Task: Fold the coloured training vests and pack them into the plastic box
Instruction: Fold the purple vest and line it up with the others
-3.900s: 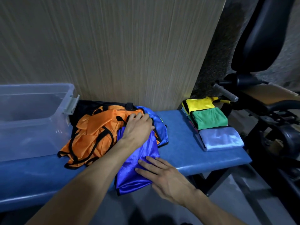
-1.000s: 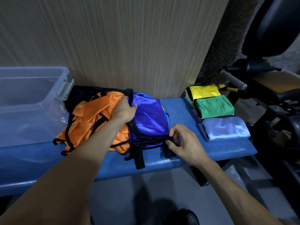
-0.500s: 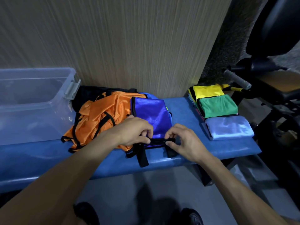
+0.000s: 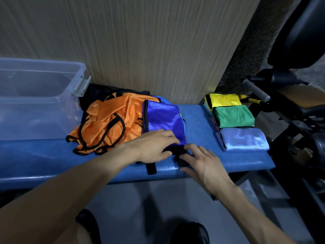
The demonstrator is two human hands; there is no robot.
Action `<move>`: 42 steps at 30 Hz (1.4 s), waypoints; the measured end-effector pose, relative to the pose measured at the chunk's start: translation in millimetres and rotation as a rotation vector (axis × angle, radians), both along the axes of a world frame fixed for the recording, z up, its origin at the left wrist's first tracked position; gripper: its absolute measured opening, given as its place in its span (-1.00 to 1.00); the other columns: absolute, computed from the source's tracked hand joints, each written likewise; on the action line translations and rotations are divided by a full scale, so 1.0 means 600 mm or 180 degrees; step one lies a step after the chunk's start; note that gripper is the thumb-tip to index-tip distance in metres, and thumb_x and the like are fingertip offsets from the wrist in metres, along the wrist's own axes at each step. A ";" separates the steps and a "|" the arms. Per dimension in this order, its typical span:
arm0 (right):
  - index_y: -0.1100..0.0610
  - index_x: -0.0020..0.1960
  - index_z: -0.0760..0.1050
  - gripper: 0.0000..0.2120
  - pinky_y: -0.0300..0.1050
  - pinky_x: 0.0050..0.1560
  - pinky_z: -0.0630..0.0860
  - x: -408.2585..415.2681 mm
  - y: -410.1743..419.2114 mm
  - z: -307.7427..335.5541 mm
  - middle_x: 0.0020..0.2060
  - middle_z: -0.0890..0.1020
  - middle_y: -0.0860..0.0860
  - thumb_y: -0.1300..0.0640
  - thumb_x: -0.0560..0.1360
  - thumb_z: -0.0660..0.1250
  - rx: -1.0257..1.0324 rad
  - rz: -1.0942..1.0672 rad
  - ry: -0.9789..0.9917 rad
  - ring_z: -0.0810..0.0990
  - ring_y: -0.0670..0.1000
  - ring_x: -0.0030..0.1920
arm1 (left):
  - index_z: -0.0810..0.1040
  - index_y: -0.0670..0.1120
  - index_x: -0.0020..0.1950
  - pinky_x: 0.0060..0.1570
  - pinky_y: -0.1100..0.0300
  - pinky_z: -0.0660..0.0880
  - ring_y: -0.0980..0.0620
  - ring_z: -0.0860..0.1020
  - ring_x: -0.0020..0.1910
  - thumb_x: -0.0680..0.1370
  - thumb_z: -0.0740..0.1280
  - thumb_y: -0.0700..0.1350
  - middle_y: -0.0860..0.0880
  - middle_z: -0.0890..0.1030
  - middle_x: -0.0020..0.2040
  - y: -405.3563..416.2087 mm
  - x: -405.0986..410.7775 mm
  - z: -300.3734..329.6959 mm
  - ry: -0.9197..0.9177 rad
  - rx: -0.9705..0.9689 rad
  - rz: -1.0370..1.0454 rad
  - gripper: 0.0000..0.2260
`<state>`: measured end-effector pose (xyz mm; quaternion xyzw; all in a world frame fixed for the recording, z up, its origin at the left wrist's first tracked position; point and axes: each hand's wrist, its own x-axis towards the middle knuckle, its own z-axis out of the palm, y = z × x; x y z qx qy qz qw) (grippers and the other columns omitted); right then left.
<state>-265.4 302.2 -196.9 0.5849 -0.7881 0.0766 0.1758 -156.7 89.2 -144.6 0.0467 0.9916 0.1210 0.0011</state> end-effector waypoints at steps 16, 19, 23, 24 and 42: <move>-0.05 0.03 0.54 -0.74 -0.11 -0.15 0.52 0.023 0.014 -0.019 -0.11 0.53 -0.16 -0.21 0.59 0.23 -0.0531 -0.0149 -0.1482 0.55 -0.07 -0.14 | 0.20 0.11 0.62 0.46 0.06 0.25 -0.04 0.28 0.41 0.71 0.13 0.00 0.03 0.28 0.56 -0.003 0.000 -0.022 -0.0574 -0.0102 -0.0008 -0.54; -0.09 0.11 0.56 -0.68 -0.09 -0.18 0.53 0.047 0.006 -0.024 -0.15 0.51 -0.17 -0.28 0.50 0.34 -0.0768 -0.0576 -0.1538 0.55 -0.08 -0.15 | 0.21 0.12 0.62 0.46 0.06 0.25 -0.03 0.28 0.40 0.71 0.13 0.02 0.05 0.28 0.55 -0.002 -0.001 -0.022 -0.0597 -0.0062 0.0032 -0.55; -0.07 0.13 0.56 -0.63 -0.03 -0.19 0.54 0.066 -0.009 -0.029 -0.13 0.54 -0.14 -0.20 0.40 0.47 -0.0728 -0.1011 -0.1436 0.60 0.03 -0.09 | 0.22 0.13 0.61 0.44 0.04 0.28 -0.01 0.31 0.35 0.70 0.13 0.03 0.08 0.31 0.53 -0.002 -0.005 -0.025 -0.0627 -0.0024 0.0072 -0.55; -0.07 0.13 0.55 -0.64 -0.03 -0.18 0.53 0.068 -0.012 -0.028 -0.12 0.55 -0.13 -0.17 0.39 0.46 -0.0753 -0.1047 -0.1471 0.60 0.04 -0.08 | 0.23 0.13 0.61 0.44 0.04 0.29 -0.01 0.32 0.34 0.70 0.13 0.03 0.08 0.31 0.53 -0.002 -0.005 -0.025 -0.0632 -0.0031 0.0071 -0.55; -0.06 0.24 0.47 -0.54 -0.06 -0.27 0.47 0.071 -0.005 0.002 -0.38 0.48 -0.16 -0.11 0.38 0.47 -0.0739 -0.0889 -0.1804 0.48 -0.12 -0.32 | 0.19 0.05 0.63 0.40 -0.01 0.33 -0.05 0.29 0.36 0.72 0.11 0.01 0.06 0.27 0.51 0.004 -0.006 -0.020 -0.0741 -0.0204 0.0048 -0.54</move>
